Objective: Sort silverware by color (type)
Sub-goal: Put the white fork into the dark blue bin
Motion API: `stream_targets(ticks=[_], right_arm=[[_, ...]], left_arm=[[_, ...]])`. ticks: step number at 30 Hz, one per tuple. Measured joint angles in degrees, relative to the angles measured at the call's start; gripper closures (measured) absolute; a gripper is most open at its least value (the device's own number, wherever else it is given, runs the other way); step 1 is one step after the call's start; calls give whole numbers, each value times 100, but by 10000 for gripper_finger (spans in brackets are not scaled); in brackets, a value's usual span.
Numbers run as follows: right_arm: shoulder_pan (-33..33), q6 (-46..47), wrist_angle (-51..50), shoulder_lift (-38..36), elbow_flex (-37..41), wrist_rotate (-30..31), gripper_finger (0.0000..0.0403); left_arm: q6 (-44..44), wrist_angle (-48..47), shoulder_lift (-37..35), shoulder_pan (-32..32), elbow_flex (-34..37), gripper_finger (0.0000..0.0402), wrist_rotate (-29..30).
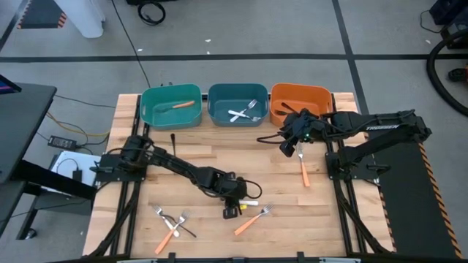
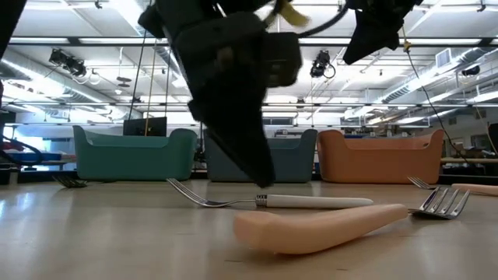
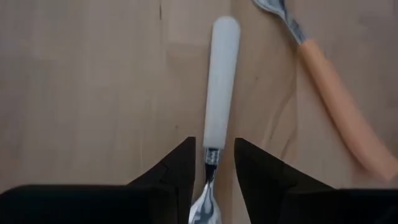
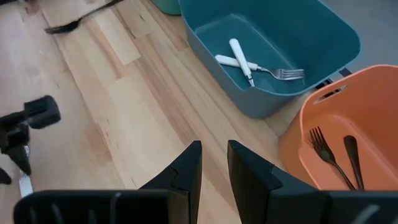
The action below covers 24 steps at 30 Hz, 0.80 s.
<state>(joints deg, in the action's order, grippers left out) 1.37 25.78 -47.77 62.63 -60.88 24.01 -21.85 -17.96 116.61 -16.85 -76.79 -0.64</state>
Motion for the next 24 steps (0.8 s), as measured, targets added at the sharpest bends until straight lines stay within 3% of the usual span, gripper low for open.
stream_targets(ticks=[13,17,24], right_arm=[[-44,2,-116,-2,0,39,318],[-44,20,-107,-1,0,39,318],[-44,22,-94,-2,0,39,318]], left_arm=[[-298,123,579,-110,-53,281,396],[-420,152,752,-119,-94,282,832],[70,131,763,-99,-94,351,1005]])
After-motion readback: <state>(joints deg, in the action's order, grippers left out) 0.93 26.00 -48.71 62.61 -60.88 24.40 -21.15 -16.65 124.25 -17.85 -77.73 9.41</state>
